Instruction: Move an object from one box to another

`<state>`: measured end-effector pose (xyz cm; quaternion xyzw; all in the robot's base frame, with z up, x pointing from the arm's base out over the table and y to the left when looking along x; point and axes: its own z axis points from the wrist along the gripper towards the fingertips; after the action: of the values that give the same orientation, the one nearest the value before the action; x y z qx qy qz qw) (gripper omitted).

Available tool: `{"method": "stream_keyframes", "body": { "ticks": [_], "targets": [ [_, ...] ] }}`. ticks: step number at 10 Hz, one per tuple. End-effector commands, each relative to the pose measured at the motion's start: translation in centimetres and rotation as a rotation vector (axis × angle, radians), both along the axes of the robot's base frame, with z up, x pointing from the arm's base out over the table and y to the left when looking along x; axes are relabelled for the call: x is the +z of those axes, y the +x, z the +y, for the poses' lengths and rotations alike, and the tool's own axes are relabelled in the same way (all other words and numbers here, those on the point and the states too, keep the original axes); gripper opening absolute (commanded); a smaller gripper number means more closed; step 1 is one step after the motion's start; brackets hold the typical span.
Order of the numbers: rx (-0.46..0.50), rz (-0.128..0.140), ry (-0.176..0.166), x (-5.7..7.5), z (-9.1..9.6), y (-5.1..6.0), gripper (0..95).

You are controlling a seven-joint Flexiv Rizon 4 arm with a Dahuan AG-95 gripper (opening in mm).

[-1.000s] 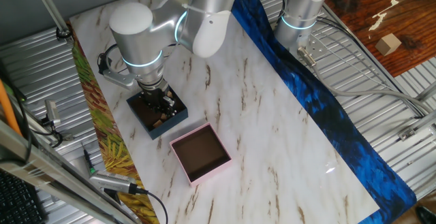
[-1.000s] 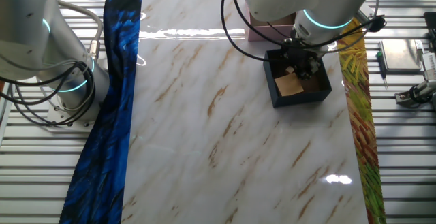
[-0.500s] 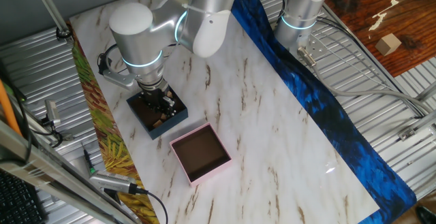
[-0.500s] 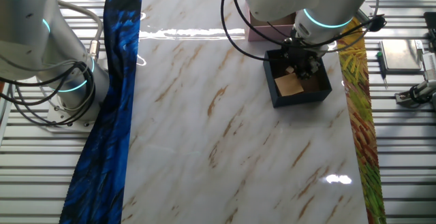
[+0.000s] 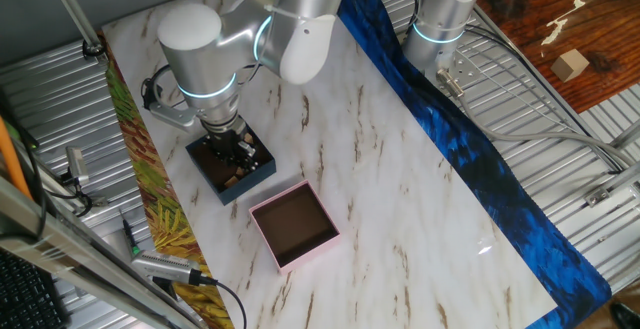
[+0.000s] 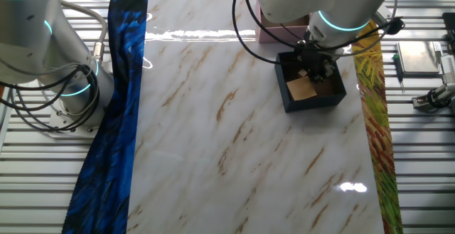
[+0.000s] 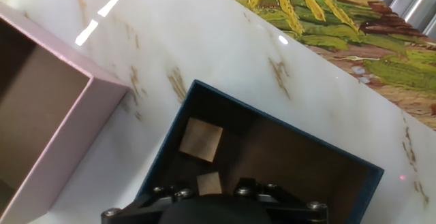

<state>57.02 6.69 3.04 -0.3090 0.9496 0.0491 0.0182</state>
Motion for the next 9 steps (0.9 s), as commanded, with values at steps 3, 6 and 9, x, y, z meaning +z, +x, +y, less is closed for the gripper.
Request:
{"method": "stream_keyframes", "body": {
  "ticks": [3, 6, 9],
  "targets": [
    [-0.013, 0.004, -0.004, -0.05, 0.08, 0.24, 38.0],
    [-0.013, 0.004, -0.005, -0.40, 0.19, 0.40, 38.0],
    [-0.006, 0.000, -0.004, -0.78, 0.01, 0.03, 38.0]
  ]
}}
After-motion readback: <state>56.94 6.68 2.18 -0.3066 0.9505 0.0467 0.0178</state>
